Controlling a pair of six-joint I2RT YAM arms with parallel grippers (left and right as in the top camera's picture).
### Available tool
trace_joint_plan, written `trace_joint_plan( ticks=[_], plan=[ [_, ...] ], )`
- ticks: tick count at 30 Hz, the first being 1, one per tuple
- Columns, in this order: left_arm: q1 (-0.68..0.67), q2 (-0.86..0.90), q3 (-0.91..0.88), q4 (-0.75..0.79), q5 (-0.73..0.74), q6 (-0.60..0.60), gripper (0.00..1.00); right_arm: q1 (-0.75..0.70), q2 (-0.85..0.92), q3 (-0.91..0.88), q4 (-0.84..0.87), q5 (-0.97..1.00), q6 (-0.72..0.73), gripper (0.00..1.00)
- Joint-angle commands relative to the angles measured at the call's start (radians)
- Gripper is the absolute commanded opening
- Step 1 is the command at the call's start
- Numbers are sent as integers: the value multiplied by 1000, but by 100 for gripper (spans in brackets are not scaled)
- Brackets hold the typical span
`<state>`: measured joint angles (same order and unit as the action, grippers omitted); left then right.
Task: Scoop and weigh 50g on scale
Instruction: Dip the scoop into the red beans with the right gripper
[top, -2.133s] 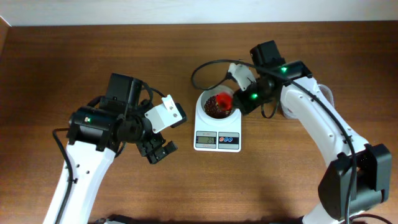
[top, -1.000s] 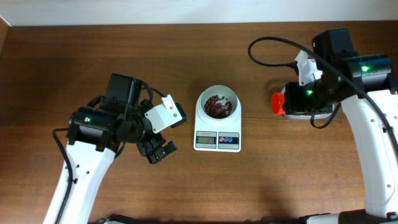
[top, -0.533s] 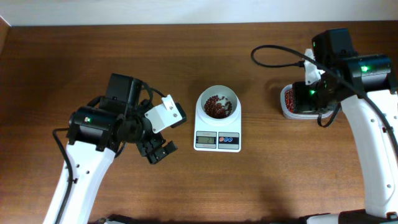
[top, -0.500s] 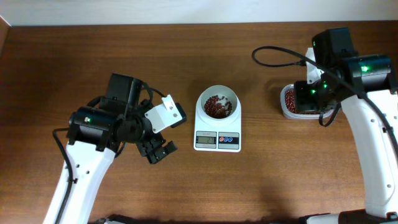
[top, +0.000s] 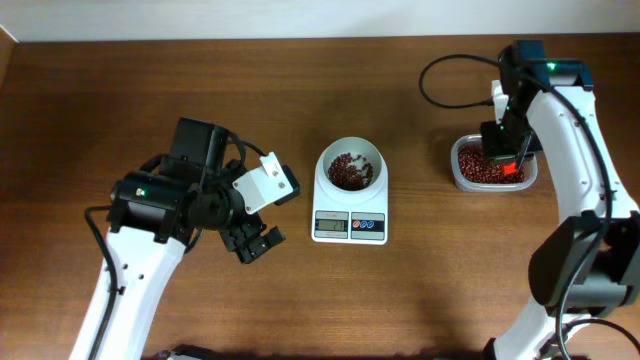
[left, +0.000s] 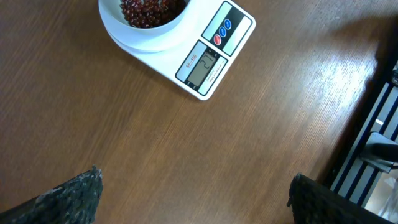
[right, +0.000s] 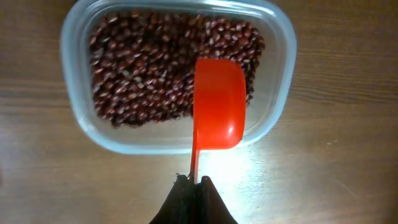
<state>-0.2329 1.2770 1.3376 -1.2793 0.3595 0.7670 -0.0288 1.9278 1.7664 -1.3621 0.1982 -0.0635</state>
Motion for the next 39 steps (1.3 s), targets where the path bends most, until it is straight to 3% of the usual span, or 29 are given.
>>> trace_joint_plan(
  ticks=[1,8,17,23,32,39],
  plan=[
    [7,-13,14,-1,14,9,99,-26,42,1,24,12,-12,4],
    [7,-13,14,-1,14,9,99,-58,89,1,24,-11,-55,4],
    [7,-13,14,-1,14,9,99,-104,137,1,-13,-308,-140,4],
    [7,-13,14,-1,14,9,99,-270,140,0,-21,-592,-222,4],
    [7,-13,14,-1,14,9,99,-314,140,-172,106,-694,-251,4],
    [7,-13,14,-1,14,9,99,-383,140,-173,72,-817,-253,4]
  ],
)
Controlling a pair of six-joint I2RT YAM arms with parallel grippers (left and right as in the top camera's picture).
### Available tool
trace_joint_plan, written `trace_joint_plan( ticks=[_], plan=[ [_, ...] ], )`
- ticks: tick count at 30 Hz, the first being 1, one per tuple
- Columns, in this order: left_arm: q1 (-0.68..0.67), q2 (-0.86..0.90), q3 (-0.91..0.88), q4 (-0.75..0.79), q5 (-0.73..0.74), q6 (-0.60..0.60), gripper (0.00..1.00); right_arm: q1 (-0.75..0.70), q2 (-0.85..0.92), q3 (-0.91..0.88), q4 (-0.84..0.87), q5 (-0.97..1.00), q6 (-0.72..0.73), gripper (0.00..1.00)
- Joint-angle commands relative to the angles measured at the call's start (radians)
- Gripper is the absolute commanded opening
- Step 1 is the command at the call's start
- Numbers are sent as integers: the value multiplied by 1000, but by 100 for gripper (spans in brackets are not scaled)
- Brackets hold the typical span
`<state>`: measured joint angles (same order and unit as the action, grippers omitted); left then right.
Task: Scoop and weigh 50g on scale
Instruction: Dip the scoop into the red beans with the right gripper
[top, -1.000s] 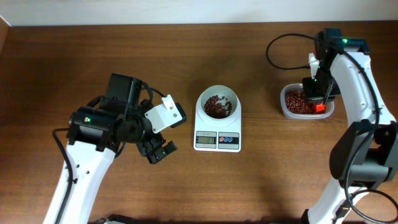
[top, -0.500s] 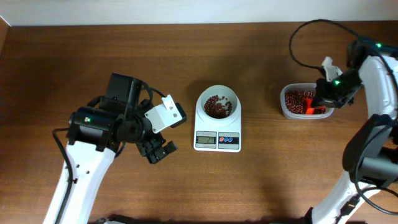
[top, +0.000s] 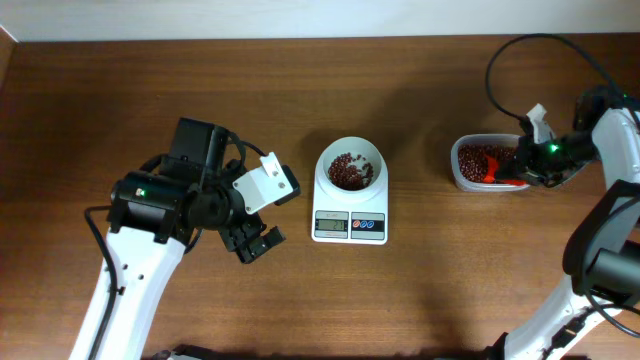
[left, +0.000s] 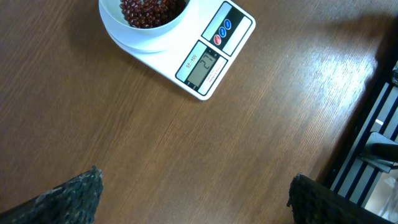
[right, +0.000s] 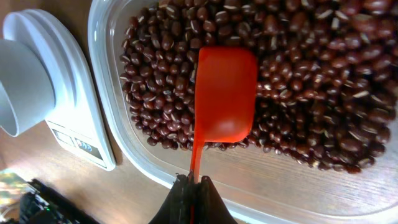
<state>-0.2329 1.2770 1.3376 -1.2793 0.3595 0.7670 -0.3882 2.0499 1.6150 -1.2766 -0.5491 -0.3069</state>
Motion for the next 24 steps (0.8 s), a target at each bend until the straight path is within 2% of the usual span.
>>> trace_joint_plan(
  ticks=[1,12,15,24],
  plan=[
    [7,-13,14,-1,14,9,99,-48,18,-22,-24,-115,-34,4],
    [7,-13,14,-1,14,9,99,-164,17,-20,-81,-159,-56,4],
    [7,-13,14,-1,14,9,99,-203,17,-20,-93,-253,-108,4],
    [7,-13,14,-1,14,9,99,-282,17,-20,-157,-350,-198,4]
  ],
)
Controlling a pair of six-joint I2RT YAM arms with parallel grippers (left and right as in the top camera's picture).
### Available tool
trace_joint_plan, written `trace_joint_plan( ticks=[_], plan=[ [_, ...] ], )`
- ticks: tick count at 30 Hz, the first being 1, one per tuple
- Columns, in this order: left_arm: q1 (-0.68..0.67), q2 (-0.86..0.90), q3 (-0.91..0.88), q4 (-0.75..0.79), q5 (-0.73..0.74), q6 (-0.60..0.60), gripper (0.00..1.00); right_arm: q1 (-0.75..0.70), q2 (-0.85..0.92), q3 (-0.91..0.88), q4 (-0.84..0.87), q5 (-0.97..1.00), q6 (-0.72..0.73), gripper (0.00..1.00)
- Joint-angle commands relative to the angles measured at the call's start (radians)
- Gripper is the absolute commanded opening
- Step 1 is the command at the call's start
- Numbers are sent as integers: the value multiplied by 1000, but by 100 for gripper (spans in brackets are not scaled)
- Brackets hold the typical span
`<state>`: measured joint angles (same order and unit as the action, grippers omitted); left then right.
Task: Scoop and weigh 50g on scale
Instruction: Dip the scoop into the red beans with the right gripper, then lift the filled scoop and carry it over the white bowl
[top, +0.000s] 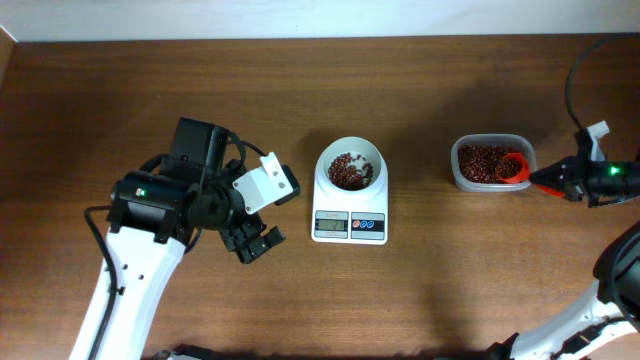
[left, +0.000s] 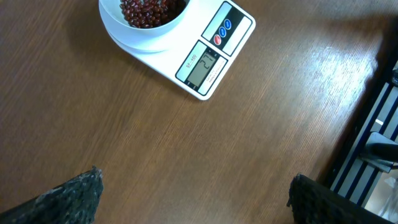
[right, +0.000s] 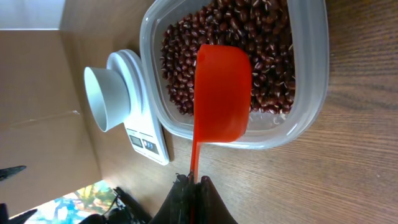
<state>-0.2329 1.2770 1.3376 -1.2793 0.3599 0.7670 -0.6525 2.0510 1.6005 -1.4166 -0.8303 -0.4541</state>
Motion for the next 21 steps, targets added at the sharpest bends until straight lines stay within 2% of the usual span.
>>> trace_joint_plan(
  ticks=[1,10,13,21],
  plan=[
    [7,-13,14,-1,14,9,99,-21,16,-5,-25,-82,-67,4],
    [7,-13,14,-1,14,9,99,-16,16,-5,-55,-195,-75,4],
    [7,-13,14,-1,14,9,99,27,16,-5,-66,-236,-93,4],
    [7,-13,14,-1,14,9,99,314,16,-5,-64,-357,-92,4]
  ],
)
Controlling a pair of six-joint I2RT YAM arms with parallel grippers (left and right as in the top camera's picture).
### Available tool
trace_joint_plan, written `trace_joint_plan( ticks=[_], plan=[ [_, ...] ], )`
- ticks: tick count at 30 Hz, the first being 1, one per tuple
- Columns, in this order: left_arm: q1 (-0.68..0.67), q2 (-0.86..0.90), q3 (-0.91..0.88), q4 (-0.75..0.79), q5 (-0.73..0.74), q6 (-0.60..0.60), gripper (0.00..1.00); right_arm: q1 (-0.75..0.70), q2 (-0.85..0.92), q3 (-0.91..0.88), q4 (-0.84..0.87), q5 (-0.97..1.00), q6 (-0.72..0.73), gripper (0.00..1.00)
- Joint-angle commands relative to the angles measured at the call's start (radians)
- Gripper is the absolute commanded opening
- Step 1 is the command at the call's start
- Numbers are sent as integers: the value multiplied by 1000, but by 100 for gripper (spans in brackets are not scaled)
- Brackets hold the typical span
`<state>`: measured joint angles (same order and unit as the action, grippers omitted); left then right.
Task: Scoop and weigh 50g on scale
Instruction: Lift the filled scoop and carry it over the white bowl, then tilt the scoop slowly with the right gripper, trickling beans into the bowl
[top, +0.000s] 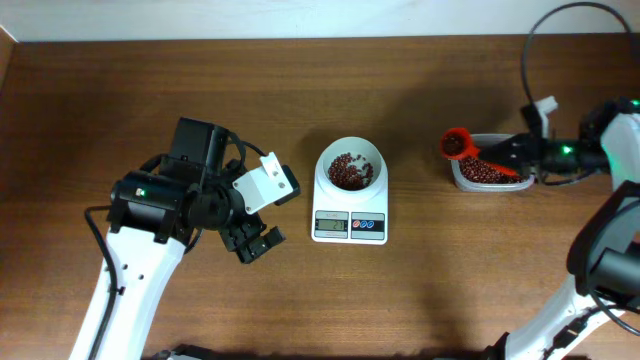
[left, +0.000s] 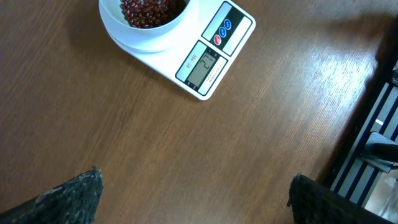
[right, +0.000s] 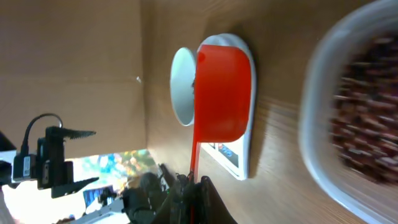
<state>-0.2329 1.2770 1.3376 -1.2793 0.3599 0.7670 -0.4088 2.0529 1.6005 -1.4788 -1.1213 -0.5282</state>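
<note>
A white scale sits mid-table with a white bowl of red beans on it; both also show in the left wrist view, the scale and the bowl. My right gripper is shut on the handle of a red scoop, which holds beans and hangs just left of the clear bean container. In the right wrist view the scoop shows its underside in front of the bowl. My left gripper stands open above bare wood, left of the scale.
The container of beans lies blurred at the right of the right wrist view. A black cable loops over the back right corner. The table's front edge and a dark frame show in the left wrist view.
My right gripper has carried the scoop from the right end of the container to its left side, now raised and filled with beans. The left arm has not moved.
The right gripper held the empty scoop over the container from above. Then the arm swung out to the right with the scoop lying in the beans. Then the scoop was at the container's right end, and now it is lifted with beans, left of the container.
</note>
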Motion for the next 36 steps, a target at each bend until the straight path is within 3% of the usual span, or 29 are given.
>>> trace_joint_plan(
  ticks=[1,11,14,20,21,33,36],
  plan=[
    [7,-13,14,-1,14,9,99,91,14,-5,-2,-74,-18,4],
    [7,-13,14,-1,14,9,99,353,14,-5,77,-109,-9,4],
    [7,-13,14,-1,14,9,99,399,14,-5,170,-101,39,4],
    [7,-13,14,-1,14,9,99,435,14,-5,249,9,5,4],
    [7,-13,14,-1,14,9,99,442,14,-5,287,55,69,4],
    [7,-13,14,-1,14,9,99,454,-55,6,278,64,32,4],
    [7,-13,14,-1,14,9,99,454,-122,6,278,64,133,4]
  ],
)
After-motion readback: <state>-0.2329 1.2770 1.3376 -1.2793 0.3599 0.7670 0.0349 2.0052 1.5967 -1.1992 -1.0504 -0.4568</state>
